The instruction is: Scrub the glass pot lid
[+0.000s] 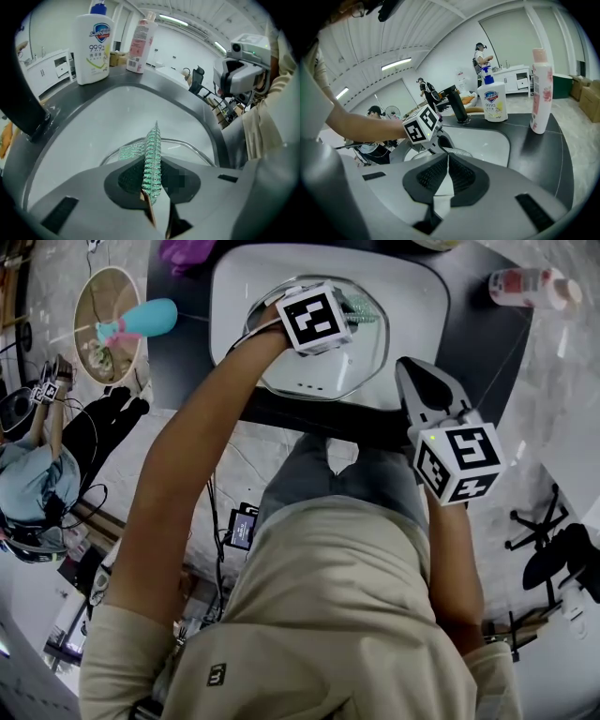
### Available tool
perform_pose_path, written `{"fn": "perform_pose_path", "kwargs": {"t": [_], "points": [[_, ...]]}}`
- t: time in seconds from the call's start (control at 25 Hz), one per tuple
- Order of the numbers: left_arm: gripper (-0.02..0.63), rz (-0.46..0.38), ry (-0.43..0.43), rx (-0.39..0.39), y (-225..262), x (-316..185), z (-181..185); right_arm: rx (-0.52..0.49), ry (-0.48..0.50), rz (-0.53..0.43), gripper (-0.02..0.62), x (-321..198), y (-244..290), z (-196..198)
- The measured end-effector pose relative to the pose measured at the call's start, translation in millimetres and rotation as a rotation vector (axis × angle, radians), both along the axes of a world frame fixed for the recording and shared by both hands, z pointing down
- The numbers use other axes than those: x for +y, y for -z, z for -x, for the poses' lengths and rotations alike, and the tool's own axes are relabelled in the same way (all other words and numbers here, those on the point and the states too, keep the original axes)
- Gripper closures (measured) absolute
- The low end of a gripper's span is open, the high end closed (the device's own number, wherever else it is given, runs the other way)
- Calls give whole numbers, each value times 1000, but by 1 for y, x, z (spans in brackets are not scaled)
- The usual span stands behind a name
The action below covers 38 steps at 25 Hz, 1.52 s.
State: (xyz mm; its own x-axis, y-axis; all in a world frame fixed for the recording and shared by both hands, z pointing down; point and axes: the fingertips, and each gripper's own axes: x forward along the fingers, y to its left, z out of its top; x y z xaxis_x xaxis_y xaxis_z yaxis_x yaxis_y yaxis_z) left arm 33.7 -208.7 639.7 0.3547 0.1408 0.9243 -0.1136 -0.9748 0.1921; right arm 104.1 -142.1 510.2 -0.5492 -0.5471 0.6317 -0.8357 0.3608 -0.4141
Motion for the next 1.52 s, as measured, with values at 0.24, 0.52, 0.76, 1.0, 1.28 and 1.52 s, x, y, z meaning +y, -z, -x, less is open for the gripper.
{"fn": "perform_pose_path", "kwargs": {"t": [0.24, 0.52, 0.76, 1.0, 1.28, 1.52], "points": [[522, 24, 103, 25, -1, -6, 6, 2, 8, 1, 569, 3, -1, 5], [523, 73, 321, 229, 20, -25, -6, 6, 13, 4, 569, 3, -2, 10], [522, 87, 293, 119, 6, -33, 38, 7, 21, 4, 569, 0, -1, 17], [523, 153, 299, 95, 4, -23, 68, 12, 27, -1, 569, -6, 1, 23], [523, 197, 290, 73, 11, -7, 91, 15, 46, -18, 569, -12, 11, 39], [523, 203, 261, 45, 20, 11, 109, 21, 62, -42, 569, -17, 25, 53]]}}
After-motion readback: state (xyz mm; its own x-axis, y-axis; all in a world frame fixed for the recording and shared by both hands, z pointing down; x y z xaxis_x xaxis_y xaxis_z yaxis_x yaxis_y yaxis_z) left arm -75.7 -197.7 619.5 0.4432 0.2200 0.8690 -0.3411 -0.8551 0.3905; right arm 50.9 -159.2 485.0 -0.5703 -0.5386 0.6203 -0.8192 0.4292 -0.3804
